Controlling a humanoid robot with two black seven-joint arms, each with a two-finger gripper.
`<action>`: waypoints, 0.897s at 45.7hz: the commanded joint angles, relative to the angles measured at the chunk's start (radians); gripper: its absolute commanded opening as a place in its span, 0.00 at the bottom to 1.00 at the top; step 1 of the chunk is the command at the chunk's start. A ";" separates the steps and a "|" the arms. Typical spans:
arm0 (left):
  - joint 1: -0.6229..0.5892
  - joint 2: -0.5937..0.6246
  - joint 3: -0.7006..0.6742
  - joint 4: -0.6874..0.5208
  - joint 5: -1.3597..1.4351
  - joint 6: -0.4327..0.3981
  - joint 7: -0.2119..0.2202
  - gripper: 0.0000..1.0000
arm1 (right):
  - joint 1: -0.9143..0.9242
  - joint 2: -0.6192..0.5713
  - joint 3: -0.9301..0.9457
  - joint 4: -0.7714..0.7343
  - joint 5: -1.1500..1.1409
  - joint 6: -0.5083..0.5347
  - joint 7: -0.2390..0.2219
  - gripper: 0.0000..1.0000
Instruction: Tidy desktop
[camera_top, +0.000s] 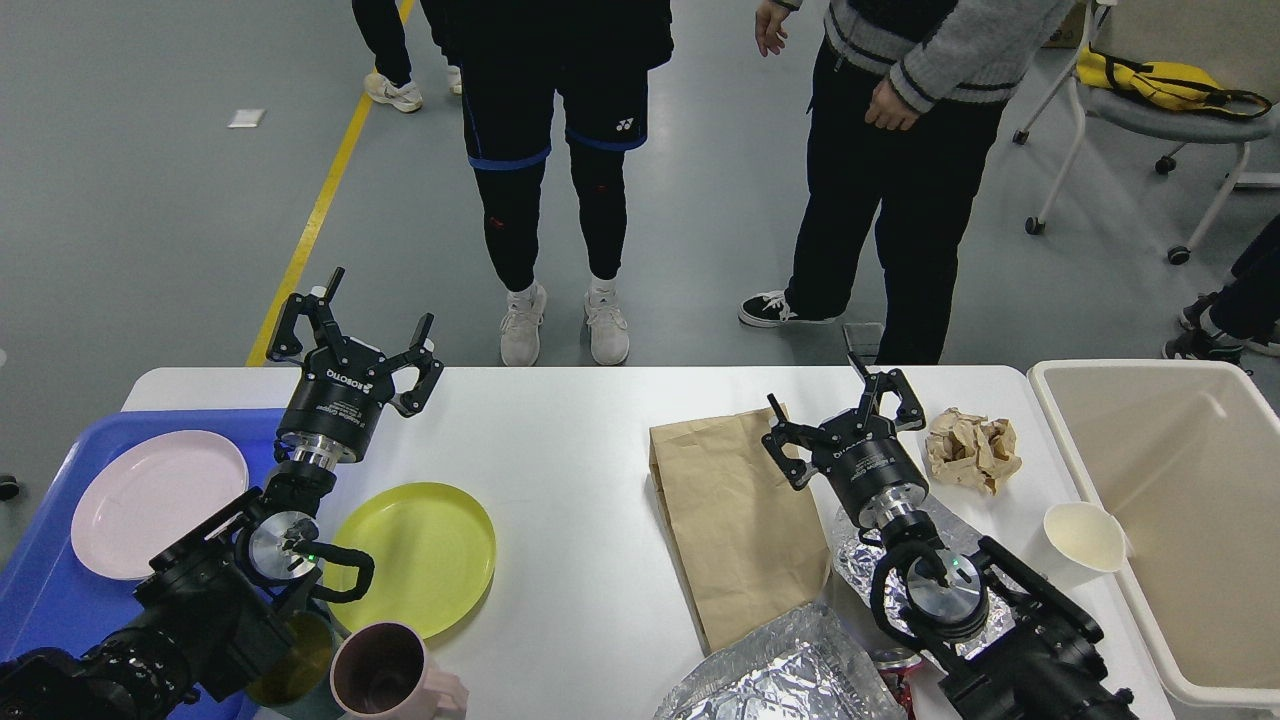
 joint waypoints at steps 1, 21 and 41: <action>0.002 -0.005 -0.020 0.000 0.002 0.000 0.000 1.00 | -0.001 0.000 0.001 0.000 0.000 0.000 0.000 1.00; 0.002 -0.003 -0.009 0.000 -0.002 0.000 0.002 1.00 | -0.001 0.000 0.001 0.000 -0.001 0.000 0.000 1.00; -0.042 -0.009 0.023 -0.002 0.008 0.086 0.003 1.00 | -0.001 0.000 0.001 0.000 0.000 0.000 0.000 1.00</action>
